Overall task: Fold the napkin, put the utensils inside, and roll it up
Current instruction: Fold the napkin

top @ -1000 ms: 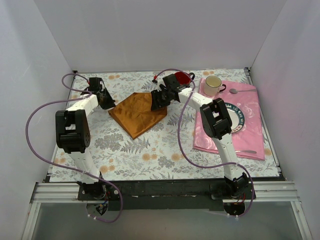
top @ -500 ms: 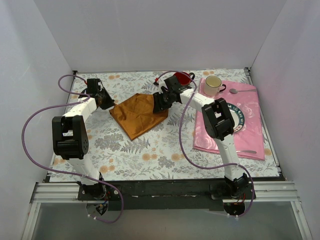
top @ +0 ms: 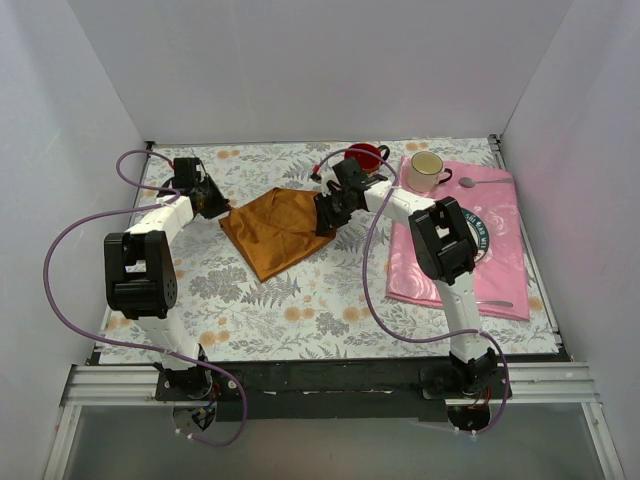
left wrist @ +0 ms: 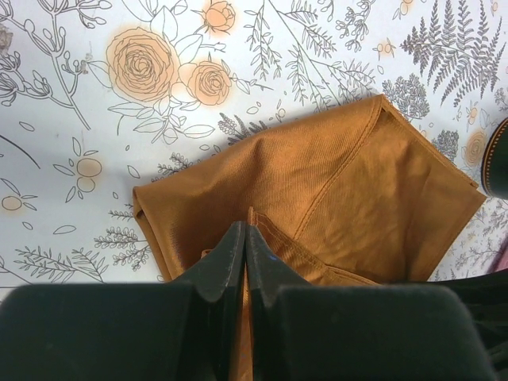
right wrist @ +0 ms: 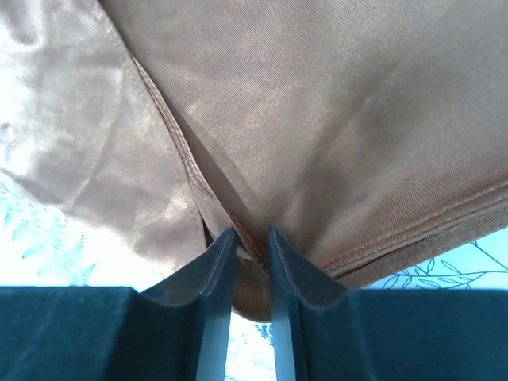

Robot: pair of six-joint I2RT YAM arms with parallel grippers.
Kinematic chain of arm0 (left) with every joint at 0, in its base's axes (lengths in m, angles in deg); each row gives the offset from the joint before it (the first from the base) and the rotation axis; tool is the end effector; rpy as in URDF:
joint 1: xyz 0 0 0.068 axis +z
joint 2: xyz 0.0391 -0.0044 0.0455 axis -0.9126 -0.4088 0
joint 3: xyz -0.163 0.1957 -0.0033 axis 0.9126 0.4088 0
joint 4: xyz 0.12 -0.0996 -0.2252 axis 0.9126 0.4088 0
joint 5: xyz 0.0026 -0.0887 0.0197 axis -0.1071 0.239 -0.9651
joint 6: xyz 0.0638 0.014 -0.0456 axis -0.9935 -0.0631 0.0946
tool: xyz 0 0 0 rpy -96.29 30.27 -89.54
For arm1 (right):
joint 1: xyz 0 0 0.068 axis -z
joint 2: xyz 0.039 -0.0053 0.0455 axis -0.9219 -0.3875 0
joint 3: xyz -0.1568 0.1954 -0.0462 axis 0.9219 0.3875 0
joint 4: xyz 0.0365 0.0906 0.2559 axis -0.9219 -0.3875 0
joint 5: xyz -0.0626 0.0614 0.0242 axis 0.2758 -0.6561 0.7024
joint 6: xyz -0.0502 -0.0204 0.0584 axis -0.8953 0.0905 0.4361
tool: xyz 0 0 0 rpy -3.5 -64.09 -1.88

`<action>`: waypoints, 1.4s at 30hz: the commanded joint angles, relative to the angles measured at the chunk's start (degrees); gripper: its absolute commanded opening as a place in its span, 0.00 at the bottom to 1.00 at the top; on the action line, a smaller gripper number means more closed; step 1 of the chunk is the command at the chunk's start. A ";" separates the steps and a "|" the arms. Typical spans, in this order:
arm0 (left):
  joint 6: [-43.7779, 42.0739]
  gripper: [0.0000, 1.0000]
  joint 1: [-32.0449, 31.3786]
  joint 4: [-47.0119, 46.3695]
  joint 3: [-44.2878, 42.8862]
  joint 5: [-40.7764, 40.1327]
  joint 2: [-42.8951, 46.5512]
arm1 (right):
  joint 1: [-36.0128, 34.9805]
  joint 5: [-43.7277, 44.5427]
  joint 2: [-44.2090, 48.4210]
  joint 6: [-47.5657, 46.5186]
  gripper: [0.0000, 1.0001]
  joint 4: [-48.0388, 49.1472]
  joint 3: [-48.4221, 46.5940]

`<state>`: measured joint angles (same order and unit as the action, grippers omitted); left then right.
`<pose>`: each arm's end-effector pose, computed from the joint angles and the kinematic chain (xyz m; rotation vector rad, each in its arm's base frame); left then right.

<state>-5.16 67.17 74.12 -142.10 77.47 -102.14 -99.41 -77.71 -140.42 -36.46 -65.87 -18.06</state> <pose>0.4127 -0.0009 0.1636 -1.4010 2.1281 -0.6831 0.4160 0.2968 0.1148 -0.8089 2.4326 0.8104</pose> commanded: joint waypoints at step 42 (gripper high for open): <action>-7.01 0.56 -16.50 12.67 -14.09 -34.38 -8.58 | 1.01 1.15 15.65 -4.36 0.47 2.06 8.14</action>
<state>-11.17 53.18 81.77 -152.25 56.25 -108.50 -98.66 -76.33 -129.33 -41.43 -65.87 -11.17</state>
